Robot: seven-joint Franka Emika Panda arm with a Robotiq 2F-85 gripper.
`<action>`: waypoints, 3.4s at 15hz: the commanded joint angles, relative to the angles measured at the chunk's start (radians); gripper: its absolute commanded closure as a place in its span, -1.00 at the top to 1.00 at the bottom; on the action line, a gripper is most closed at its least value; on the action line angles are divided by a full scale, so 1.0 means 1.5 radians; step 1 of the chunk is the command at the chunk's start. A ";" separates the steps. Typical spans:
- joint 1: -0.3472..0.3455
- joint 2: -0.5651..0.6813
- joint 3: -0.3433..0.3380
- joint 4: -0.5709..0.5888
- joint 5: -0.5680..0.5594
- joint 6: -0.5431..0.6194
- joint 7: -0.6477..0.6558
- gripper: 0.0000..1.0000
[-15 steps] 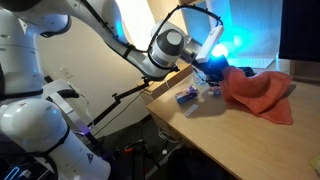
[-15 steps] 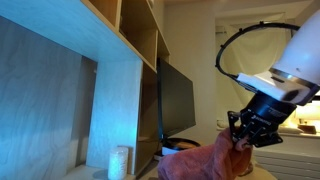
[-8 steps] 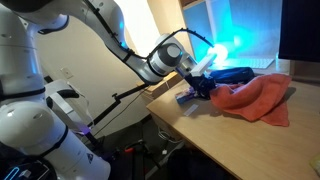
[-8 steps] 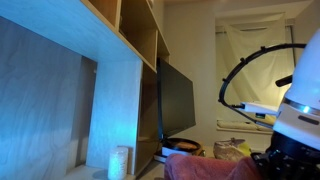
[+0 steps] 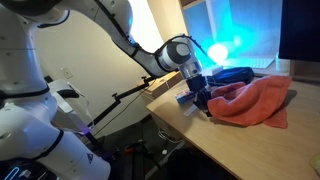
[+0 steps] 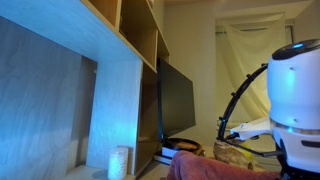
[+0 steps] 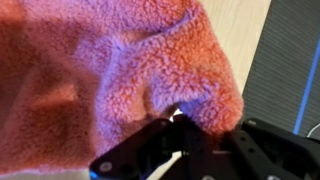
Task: Slide the bag to the right, move the two nail polish bottles on the table to the right, pull the peach towel forward and put the two nail polish bottles on the towel
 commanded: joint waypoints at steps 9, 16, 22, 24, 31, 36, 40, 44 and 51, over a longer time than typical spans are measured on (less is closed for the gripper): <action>-0.072 0.061 0.079 0.083 0.006 -0.021 -0.191 -0.05; -0.067 0.059 0.080 0.081 0.004 -0.023 -0.186 0.50; -0.061 -0.059 0.121 -0.064 -0.078 0.079 -0.224 1.00; -0.065 -0.113 0.124 -0.127 -0.122 0.153 -0.208 1.00; -0.089 -0.197 0.032 -0.184 -0.246 0.356 -0.001 1.00; -0.096 -0.118 -0.014 -0.116 -0.272 0.390 0.034 1.00; -0.135 -0.044 0.013 -0.059 -0.250 0.403 0.003 1.00; -0.169 0.033 0.024 0.009 -0.228 0.407 -0.007 1.00; -0.182 0.128 0.009 0.100 -0.248 0.331 -0.073 1.00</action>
